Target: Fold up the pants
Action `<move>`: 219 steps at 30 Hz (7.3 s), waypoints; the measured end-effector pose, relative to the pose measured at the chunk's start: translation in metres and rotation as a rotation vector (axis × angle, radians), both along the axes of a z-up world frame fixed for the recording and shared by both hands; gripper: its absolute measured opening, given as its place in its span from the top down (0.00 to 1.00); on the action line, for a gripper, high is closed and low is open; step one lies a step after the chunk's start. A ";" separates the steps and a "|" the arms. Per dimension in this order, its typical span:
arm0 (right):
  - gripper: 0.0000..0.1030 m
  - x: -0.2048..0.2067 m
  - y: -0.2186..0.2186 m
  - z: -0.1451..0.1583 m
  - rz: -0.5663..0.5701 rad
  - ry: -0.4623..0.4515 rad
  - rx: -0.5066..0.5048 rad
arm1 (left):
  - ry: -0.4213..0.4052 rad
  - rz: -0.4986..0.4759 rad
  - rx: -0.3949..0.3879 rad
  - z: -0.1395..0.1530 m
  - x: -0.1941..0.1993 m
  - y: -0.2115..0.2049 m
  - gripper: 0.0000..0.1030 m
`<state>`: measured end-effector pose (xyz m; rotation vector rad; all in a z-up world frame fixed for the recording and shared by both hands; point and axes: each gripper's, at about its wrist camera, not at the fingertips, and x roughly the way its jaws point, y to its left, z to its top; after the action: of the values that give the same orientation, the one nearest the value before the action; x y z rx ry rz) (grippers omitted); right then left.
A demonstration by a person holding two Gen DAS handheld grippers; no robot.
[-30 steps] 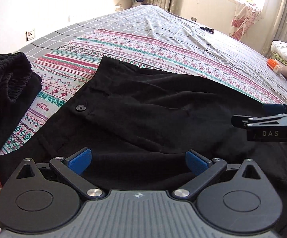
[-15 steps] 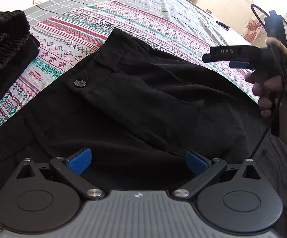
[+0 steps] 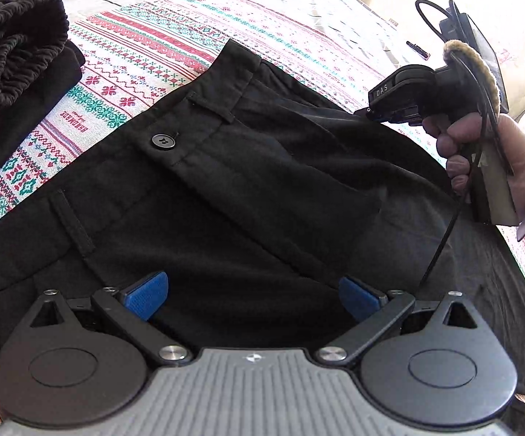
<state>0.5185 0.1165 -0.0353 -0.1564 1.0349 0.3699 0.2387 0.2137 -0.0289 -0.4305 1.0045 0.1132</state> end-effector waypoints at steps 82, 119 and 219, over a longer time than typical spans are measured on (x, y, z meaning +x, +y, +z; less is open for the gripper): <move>0.46 -0.346 -0.168 -0.010 -0.564 -0.033 0.702 | -0.480 0.102 -0.378 0.023 -0.084 0.099 0.80; 0.66 -0.335 -0.242 -0.039 -1.113 -0.087 0.860 | -0.445 0.160 -0.384 0.031 -0.087 0.103 0.80; 0.96 -0.463 -0.502 -0.038 -1.195 -0.311 0.965 | -0.425 -1.009 0.225 -0.032 -0.193 -0.321 0.42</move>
<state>0.0551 -0.3858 -0.0730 1.1955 0.4132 -0.2791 0.0452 -0.1075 -0.0611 0.2832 0.6808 -0.7384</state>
